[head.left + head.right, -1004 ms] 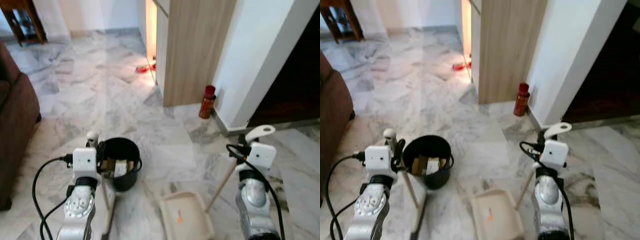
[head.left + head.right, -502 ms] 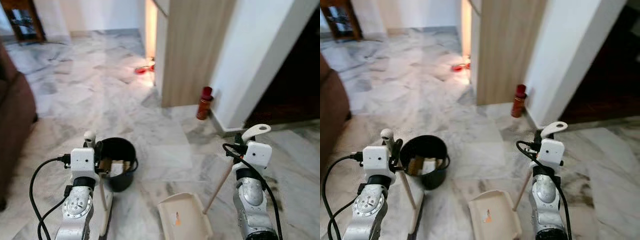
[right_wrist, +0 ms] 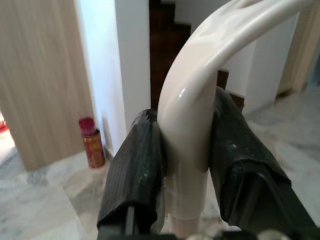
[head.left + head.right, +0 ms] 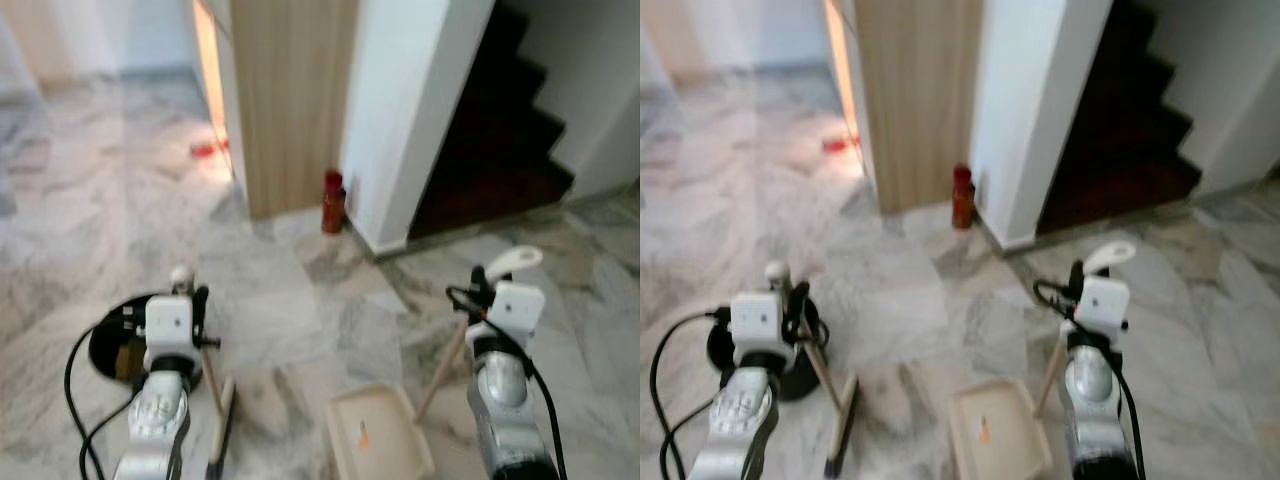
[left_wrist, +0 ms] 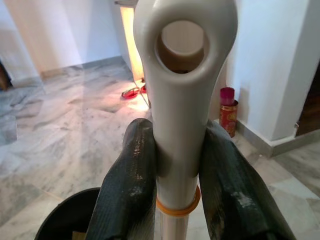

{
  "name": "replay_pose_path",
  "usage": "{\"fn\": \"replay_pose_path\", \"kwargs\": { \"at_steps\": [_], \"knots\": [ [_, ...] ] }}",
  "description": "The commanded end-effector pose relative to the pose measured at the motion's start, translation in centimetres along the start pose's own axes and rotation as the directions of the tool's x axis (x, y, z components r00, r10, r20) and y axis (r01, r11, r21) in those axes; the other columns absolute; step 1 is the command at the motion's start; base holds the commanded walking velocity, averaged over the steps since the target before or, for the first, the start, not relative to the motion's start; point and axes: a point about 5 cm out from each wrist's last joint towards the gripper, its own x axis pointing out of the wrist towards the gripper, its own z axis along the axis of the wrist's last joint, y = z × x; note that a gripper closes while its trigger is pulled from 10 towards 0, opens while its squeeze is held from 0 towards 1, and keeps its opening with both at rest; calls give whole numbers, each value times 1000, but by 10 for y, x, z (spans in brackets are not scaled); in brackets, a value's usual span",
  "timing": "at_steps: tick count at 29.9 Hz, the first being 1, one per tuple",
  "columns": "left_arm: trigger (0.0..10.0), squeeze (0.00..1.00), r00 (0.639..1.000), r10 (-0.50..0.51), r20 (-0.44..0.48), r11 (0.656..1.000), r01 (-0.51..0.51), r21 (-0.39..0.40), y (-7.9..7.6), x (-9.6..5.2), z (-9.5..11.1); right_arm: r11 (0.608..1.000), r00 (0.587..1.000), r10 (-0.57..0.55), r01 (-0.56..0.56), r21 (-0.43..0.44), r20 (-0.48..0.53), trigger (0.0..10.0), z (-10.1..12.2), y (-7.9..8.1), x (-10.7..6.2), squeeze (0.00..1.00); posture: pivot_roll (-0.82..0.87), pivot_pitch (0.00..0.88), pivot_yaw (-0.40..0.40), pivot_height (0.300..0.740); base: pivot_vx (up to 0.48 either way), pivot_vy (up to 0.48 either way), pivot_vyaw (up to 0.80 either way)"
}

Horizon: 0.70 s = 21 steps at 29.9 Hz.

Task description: Sweep floor

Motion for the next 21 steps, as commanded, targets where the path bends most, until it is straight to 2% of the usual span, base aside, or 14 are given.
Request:
{"fn": "replay_pose_path", "kwargs": {
  "at_steps": [1, 7, 11, 17, 21],
  "knots": [
    [10000, 0, 999, -1, 36, 1000, 1, 3, 0, 0, 6, 1000, 1000, -6, 5, 6, 31, 10000, 6, -1, 3, 0, 7, 0, -10, 740, 0, 0, -800],
    [10000, 0, 999, -3, 35, 1000, 3, 0, 0, 0, 5, 1000, 999, -3, 2, 6, 34, 10000, 6, 0, 4, 0, 4, 0, -11, 740, 0, 0, 0],
    [10000, 0, 999, -4, 32, 1000, 4, -1, 1, -1, 4, 1000, 999, -1, 1, 5, 35, 10000, 6, -1, 4, 0, 3, 0, -11, 740, 0, 0, -800],
    [10000, 0, 999, -6, 31, 1000, 6, 2, 1, 0, 3, 1000, 999, -3, 3, 5, 39, 10000, 7, -2, 4, 0, -4, 0, -8, 740, 0, 0, 0],
    [10000, 0, 999, -6, 33, 1000, 6, 8, 0, 0, 3, 1000, 999, -1, 0, 3, 41, 10000, 7, -2, 4, 0, -5, 0, -10, 740, 0, -358, -800]
  ]
}}
